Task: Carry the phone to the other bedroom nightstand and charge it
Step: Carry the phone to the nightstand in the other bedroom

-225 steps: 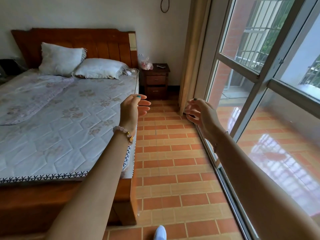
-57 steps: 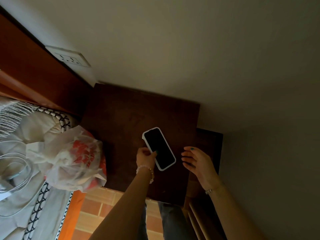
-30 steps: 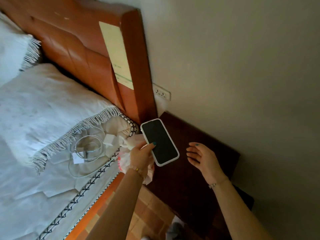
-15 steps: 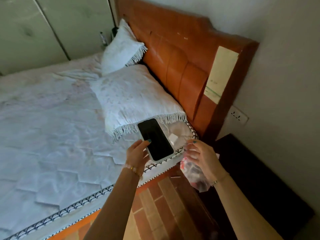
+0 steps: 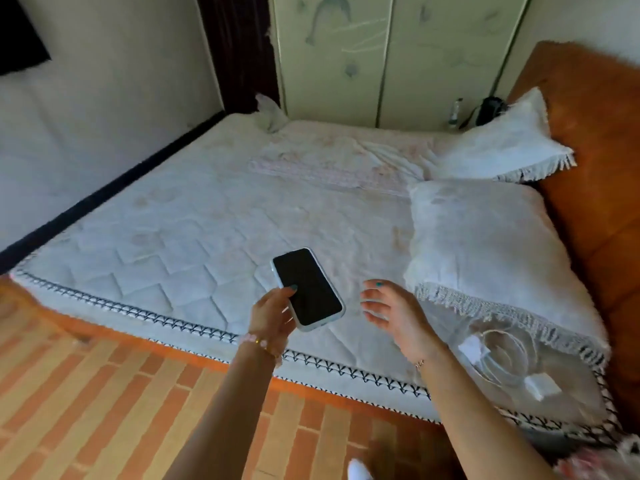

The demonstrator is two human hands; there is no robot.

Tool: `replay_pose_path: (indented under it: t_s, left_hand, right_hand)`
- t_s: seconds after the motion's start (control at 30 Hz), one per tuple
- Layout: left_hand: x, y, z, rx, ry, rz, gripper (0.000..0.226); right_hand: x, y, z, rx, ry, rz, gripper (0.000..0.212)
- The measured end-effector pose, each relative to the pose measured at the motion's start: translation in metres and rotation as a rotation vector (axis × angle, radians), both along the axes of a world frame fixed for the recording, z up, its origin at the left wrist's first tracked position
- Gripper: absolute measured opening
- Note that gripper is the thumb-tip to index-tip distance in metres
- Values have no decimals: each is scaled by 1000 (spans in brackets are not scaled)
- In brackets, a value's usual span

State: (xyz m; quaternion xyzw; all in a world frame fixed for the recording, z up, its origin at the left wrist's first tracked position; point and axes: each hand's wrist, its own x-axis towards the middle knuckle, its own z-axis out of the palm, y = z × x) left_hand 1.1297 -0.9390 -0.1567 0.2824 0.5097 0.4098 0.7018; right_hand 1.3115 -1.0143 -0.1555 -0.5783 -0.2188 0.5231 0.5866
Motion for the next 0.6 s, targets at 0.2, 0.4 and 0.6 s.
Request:
replay_pose_path:
  t_s: [0.2, 0.4, 0.6]
  left_hand:
    - [-114, 52, 6, 25, -13, 332, 9]
    - [-218, 105, 8, 37, -35, 633, 3]
    - [-313, 143, 12, 54, -23, 842, 40]
  right_hand:
    - [-99, 109, 7, 31, 8, 301, 21]
    - [-203, 210, 5, 59, 14, 604, 21]
    - [-307, 297, 15, 75, 37, 837, 22]
